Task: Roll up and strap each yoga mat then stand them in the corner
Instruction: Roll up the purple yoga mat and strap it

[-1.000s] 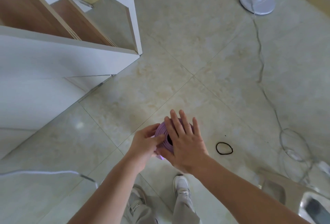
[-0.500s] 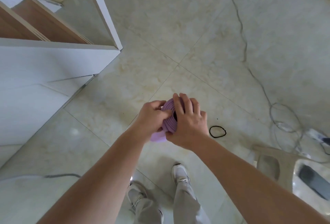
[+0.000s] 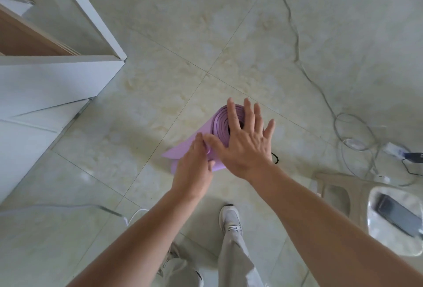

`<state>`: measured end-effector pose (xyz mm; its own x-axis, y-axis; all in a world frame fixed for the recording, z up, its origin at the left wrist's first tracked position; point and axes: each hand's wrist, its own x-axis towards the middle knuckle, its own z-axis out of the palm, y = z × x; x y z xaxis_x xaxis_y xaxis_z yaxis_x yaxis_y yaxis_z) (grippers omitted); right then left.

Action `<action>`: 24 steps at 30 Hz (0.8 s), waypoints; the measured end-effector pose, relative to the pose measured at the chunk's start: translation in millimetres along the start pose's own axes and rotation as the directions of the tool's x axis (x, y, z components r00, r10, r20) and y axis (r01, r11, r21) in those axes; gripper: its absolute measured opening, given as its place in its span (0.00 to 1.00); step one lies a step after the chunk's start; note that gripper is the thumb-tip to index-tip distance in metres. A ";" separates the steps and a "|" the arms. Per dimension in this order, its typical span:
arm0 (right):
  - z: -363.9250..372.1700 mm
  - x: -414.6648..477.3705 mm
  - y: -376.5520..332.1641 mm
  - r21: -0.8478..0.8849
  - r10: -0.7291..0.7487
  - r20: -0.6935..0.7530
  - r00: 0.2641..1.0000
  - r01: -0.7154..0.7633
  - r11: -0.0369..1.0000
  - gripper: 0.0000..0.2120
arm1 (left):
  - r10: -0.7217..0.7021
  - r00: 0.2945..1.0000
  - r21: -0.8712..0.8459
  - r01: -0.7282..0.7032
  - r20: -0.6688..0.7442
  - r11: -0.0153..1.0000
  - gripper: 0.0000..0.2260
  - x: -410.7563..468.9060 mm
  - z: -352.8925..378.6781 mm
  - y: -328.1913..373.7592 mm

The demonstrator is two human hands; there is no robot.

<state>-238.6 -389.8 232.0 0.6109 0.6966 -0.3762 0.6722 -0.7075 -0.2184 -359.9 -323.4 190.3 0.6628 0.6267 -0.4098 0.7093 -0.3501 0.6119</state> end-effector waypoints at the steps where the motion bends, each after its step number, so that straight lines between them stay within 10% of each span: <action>1: 0.8 -0.9 3.1 -0.015 -0.021 -0.016 1.000 0.020 1.000 0.45 | 0.006 1.000 0.019 -0.006 0.017 1.000 0.18 0.9 -3.3 1.1; 16: 6.2 -14.8 6.1 0.002 -0.094 0.008 0.996 0.094 0.996 0.45 | -0.042 0.998 0.119 0.046 -0.035 0.992 0.23 -30.9 8.3 16.3; 21: 8.6 -13.4 14.9 0.031 -0.025 -0.095 0.995 0.028 0.999 0.46 | 0.180 0.981 0.237 -0.160 -0.067 0.958 0.49 -32.0 37.0 3.5; 24: 10.8 -11.4 18.9 0.082 -0.040 -0.144 0.989 0.053 0.995 0.45 | 0.344 0.899 0.243 -0.282 -0.271 0.928 0.37 -0.6 45.9 -14.6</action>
<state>-237.4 -412.4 222.5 0.6372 0.7346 -0.2331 0.6668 -0.6771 -0.3112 -359.6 -350.6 150.6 0.7746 0.6319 0.0256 0.5299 -0.6706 0.5191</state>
